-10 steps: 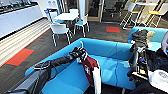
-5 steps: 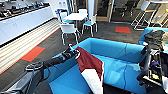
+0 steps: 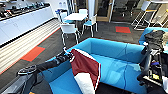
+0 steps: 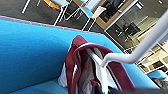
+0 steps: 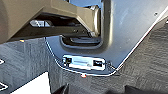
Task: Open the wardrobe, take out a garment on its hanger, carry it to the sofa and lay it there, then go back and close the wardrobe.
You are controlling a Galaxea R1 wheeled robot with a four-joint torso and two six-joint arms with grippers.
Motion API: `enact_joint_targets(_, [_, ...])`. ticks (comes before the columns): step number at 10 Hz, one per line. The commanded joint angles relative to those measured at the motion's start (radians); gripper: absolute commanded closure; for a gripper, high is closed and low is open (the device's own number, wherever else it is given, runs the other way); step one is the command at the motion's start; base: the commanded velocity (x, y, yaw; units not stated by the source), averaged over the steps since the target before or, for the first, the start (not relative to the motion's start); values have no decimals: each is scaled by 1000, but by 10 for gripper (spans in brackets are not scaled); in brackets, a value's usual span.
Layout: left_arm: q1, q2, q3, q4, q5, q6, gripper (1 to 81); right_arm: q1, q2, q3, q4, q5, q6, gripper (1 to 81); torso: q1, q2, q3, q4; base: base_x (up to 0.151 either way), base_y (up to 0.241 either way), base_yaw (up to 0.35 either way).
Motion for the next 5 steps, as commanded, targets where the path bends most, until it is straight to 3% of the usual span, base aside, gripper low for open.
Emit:
enact_joint_targets(1, [-125, -58, 6, 63, -20, -2, 811, -13, 9, 7, -4, -65, 3, 10, 0, 0, 0, 0, 0, 0, 0])
enact_joint_targets(2, [-105, -78, 3, 77, -20, -2, 811, -15, 9, 7, -5, -65, 3, 10, 0, 0, 0, 0, 0, 0, 0])
enact_joint_targets(3, [-88, -96, 7, 81, -23, -2, 811, -15, 9, 7, -7, -65, 3, 10, 0, 0, 0, 35, 0, 0, 0])
enact_joint_targets(4, [-63, -109, 7, 94, -28, -2, 811, -15, 9, 7, -5, -63, 3, 10, 0, 0, 0, 1, 0, 0, 0])
enact_joint_targets(5, [-39, -121, 7, 112, -29, -2, 811, -15, 11, 7, -5, -63, 3, 10, 0, 0, 0, 11, 0, 0, 0])
